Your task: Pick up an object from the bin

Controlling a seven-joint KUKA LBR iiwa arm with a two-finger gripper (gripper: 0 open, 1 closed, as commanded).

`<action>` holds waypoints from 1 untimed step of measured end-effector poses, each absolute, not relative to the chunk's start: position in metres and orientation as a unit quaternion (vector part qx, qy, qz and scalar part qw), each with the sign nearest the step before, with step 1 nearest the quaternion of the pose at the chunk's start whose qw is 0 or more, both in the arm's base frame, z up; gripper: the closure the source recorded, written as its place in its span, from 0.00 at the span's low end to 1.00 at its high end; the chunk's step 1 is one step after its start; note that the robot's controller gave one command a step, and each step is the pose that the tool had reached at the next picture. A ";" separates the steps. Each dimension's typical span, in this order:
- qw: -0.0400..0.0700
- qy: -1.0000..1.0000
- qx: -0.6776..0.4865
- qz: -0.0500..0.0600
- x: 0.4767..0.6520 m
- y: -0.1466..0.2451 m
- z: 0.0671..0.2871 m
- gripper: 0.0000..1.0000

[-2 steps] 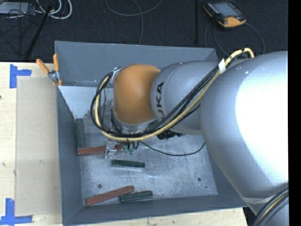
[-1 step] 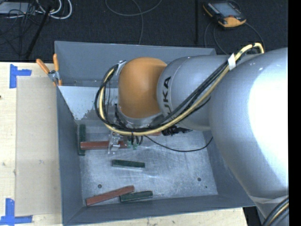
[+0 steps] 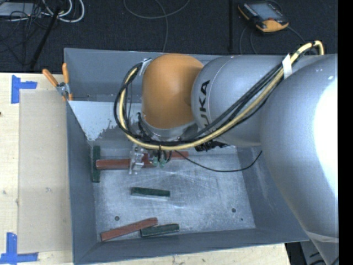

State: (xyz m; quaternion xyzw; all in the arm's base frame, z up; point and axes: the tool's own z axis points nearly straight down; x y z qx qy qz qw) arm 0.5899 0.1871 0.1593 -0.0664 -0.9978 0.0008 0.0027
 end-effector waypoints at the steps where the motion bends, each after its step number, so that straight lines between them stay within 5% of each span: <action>1: 0.000 -0.999 -0.052 0.000 0.590 0.186 0.262 1.00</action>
Offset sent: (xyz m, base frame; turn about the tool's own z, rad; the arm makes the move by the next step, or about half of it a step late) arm 0.0000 0.0000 0.0000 0.0000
